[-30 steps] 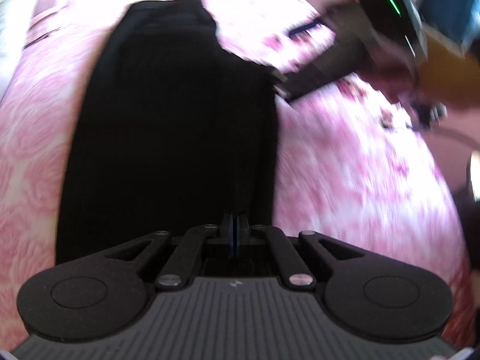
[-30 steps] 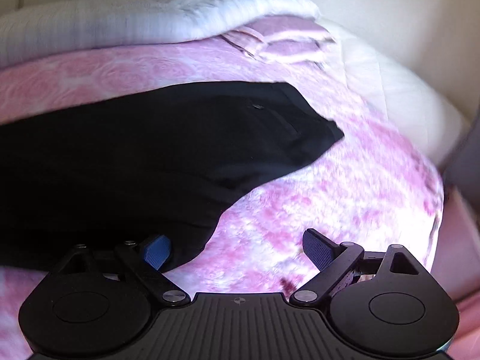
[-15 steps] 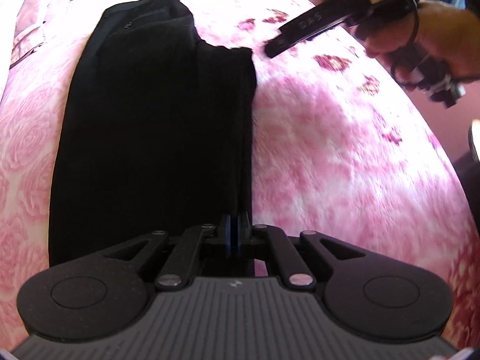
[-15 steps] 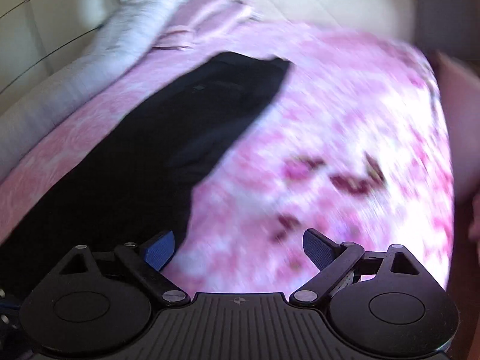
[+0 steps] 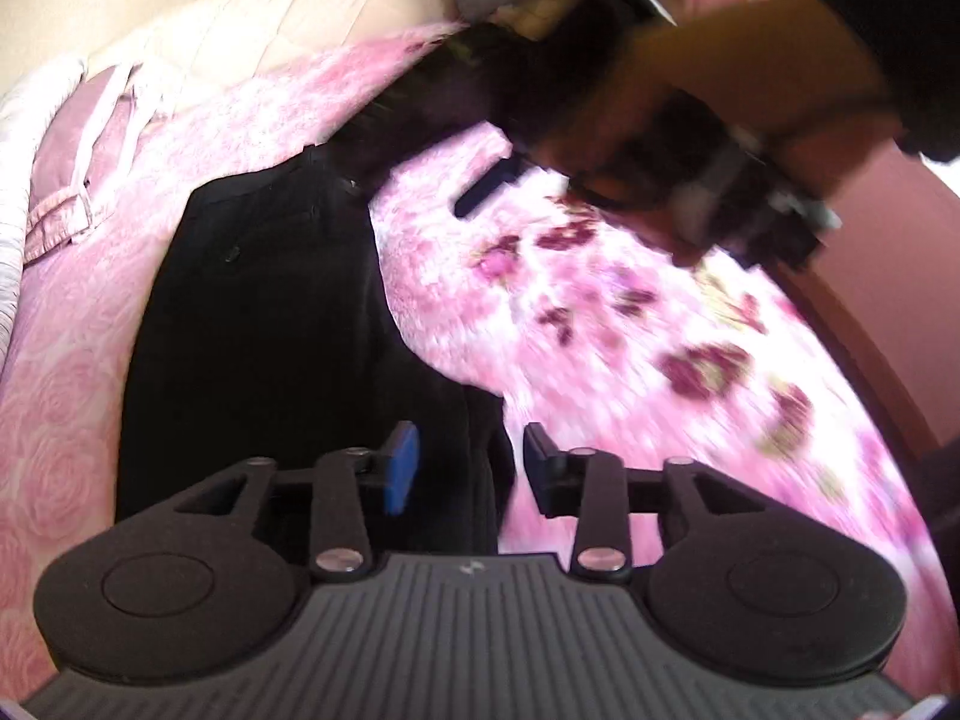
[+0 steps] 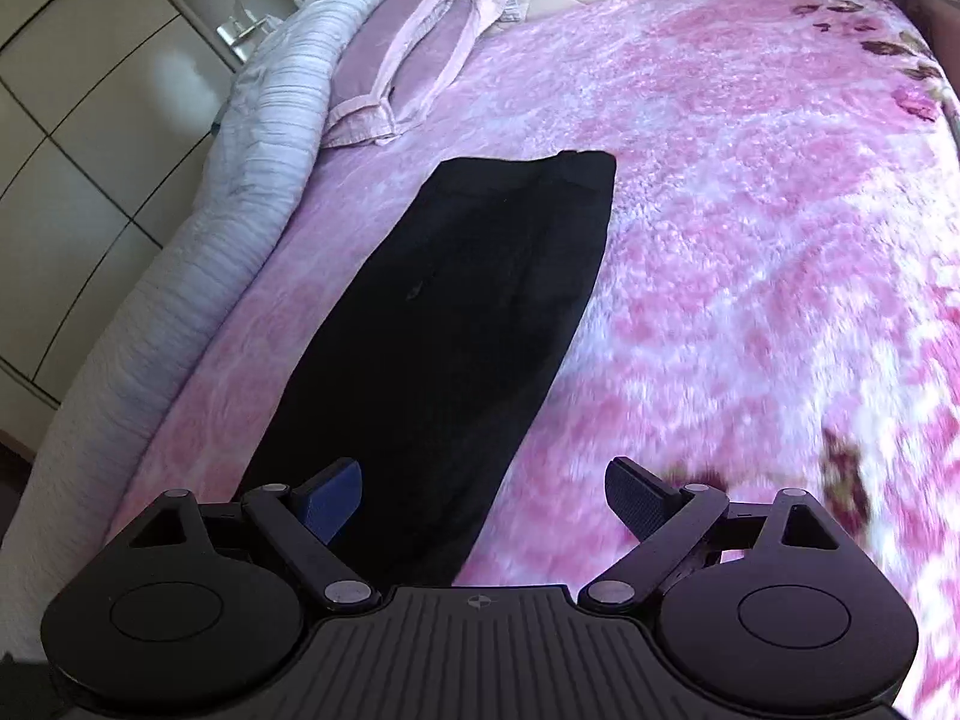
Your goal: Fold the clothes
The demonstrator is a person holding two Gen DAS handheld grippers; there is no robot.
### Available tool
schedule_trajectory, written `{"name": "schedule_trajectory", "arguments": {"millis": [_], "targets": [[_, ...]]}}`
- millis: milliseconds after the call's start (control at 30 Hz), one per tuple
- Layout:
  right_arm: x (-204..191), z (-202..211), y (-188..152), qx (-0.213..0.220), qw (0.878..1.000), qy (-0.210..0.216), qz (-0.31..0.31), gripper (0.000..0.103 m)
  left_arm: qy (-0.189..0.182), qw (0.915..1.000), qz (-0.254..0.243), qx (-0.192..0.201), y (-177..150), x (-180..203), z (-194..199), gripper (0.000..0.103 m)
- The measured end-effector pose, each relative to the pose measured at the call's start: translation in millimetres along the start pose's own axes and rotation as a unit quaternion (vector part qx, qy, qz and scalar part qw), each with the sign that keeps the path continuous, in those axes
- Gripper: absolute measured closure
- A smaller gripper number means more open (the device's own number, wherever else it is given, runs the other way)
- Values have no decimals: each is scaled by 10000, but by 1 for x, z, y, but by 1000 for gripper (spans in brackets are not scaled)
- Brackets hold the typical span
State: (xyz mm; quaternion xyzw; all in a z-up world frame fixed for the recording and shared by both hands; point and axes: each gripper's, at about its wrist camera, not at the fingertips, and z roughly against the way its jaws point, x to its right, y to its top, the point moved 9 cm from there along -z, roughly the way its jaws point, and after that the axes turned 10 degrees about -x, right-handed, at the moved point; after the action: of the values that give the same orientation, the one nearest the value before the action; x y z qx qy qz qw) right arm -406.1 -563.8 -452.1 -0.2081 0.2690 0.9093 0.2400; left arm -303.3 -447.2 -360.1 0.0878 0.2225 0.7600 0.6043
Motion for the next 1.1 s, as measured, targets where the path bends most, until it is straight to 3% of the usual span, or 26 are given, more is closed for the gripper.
{"name": "schedule_trajectory", "arguments": {"millis": [100,133,167,200,367,433,467,600,633,667,700,733,767,900,1033,1067,1100], "targets": [[17,-33,45,-56,10000,-26,-27,17,-43,9988,62,-490,4,8,-38,82],[24,-43,58,-118,9999,-47,-64,35,32,9983,59,-577,3,10,-45,87],[30,-54,70,-181,9998,-68,-101,90,101,9981,45,-606,0,12,-47,89],[37,-64,83,-244,9996,-89,-137,101,145,9980,-2,-612,0,13,-48,89],[41,-91,134,-178,9992,-254,234,103,387,9962,-353,-699,1,21,-52,87],[40,-88,137,-179,9987,-308,354,103,362,9961,-269,-764,3,26,-47,76],[39,-84,135,-181,9984,-363,399,103,318,9962,-164,-789,3,29,-43,70],[35,-58,122,-133,9957,-593,693,100,194,9935,716,-867,-13,33,-10,71],[31,-48,113,-113,9947,-612,822,94,235,9904,992,-931,-24,33,1,71],[26,-38,103,-122,9937,-601,936,81,283,9864,1269,-1003,-36,33,12,71],[21,-29,91,-165,9928,-558,1043,69,357,9811,1549,-1105,-50,32,22,71],[13,-23,76,-248,9918,-481,1160,50,447,9746,1819,-1230,-68,31,32,72],[5,-16,59,-331,9901,-405,1299,43,547,9669,2085,-1364,-87,30,43,72],[-44,4,-12,-701,9751,188,2096,43,1029,9297,2930,-1980,-174,24,87,71],[-103,1,-89,-1183,9397,747,3122,43,1466,8788,3839,-2428,-265,18,133,72],[-111,-5,-105,-1313,9314,782,3303,43,1601,8684,3981,-2486,-286,17,144,71],[-116,-12,-121,-1497,9230,702,3475,43,1729,8632,4002,-2547,-306,16,154,71]]}}
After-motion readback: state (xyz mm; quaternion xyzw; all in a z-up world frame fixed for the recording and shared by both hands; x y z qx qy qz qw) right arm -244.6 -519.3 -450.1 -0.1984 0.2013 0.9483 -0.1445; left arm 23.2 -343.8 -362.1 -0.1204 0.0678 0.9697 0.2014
